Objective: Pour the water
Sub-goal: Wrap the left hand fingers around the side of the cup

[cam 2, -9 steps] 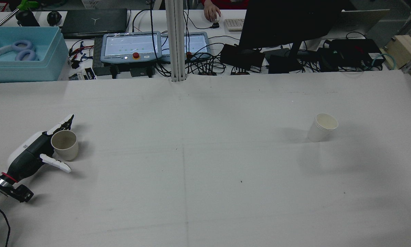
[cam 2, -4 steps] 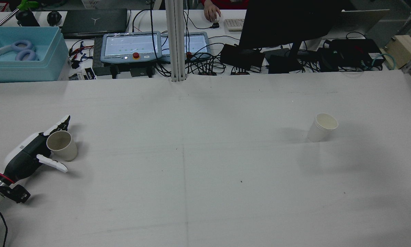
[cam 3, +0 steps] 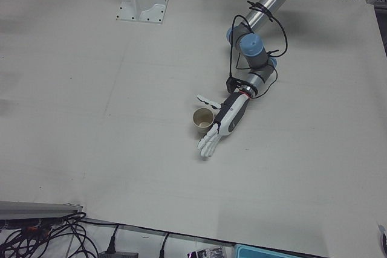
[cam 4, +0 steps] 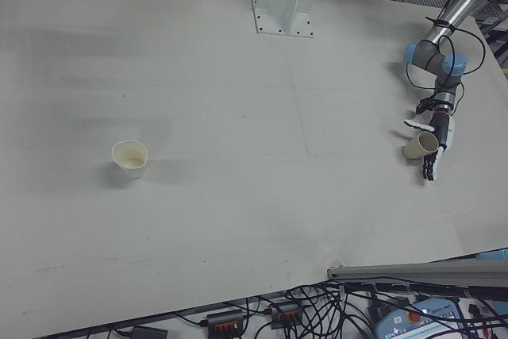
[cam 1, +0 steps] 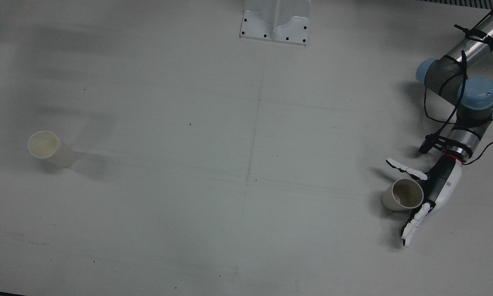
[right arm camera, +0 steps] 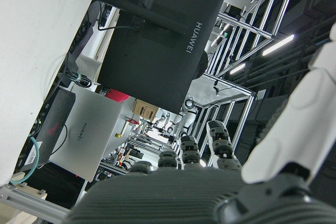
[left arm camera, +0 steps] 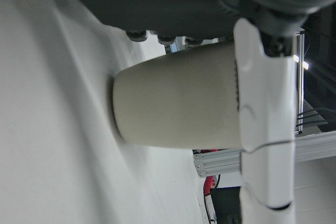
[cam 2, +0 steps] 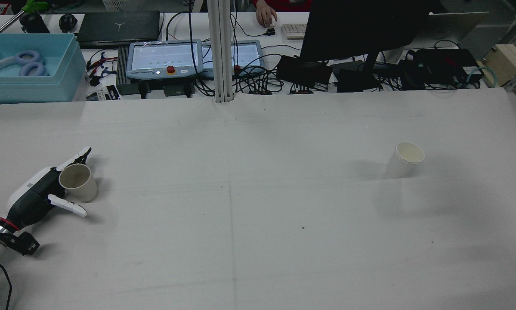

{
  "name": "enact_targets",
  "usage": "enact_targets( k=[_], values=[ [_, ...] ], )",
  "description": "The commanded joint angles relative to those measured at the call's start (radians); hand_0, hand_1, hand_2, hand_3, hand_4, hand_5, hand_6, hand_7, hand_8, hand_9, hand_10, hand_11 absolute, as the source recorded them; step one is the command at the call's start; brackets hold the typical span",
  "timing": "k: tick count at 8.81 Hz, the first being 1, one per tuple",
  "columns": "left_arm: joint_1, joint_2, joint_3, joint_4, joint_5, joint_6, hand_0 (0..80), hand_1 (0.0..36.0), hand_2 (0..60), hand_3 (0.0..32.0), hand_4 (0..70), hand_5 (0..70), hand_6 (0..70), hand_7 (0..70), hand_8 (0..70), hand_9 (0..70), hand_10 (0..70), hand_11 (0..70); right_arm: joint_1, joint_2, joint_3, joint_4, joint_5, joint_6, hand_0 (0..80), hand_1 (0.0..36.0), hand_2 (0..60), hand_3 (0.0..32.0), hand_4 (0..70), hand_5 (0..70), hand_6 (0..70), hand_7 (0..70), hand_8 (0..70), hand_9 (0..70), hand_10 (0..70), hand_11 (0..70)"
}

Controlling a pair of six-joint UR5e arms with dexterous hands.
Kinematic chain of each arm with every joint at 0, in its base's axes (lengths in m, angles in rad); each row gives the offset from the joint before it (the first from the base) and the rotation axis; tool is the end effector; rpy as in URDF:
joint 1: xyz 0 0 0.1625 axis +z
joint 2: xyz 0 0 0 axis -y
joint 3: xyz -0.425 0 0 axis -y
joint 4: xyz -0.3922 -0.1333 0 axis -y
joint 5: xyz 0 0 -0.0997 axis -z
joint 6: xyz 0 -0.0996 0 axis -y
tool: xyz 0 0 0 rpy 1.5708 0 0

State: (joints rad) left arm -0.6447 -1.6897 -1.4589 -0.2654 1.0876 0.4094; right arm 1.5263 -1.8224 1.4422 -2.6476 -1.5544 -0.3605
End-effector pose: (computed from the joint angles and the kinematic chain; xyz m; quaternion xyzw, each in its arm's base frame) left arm 0.3352 -0.4767 0.6540 -0.0578 0.7847 -0.5789 0.2138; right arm 0.1184 -0.3743 0.8074 0.1228 -0.7360 0.6534 0.1279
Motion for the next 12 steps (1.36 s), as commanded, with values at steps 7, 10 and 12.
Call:
enact_targets(
  k=[7,10,12],
  values=[
    [-0.004,-0.031,0.0,0.058,-0.009,-0.001,77.3,30.1,16.1,0.0,29.8,41.9,0.0,1.2,0.0,0.0,0.0,1.1,-0.003,0.003,-0.006,0.0,0.008,0.0,46.1,4.6,0.0,0.0,17.2,9.3,5.3,12.0,3.5,4.2,0.0,0.0],
    [-0.007,-0.031,0.0,0.064,-0.011,-0.003,79.3,36.0,50.8,0.0,36.4,56.7,0.0,1.6,0.0,0.0,0.0,2.4,-0.003,0.003,-0.006,0.0,0.008,0.0,46.1,4.9,0.0,0.0,17.4,9.3,5.2,11.9,3.4,4.2,0.0,0.0],
    [-0.009,-0.031,-0.004,0.075,-0.011,-0.006,71.4,36.0,60.0,0.0,36.2,58.3,0.2,2.4,0.1,0.0,0.0,3.0,-0.003,0.003,-0.006,0.0,0.008,0.0,46.3,5.1,0.0,0.0,17.5,9.5,5.3,12.0,3.3,4.1,0.0,0.0]
  ],
)
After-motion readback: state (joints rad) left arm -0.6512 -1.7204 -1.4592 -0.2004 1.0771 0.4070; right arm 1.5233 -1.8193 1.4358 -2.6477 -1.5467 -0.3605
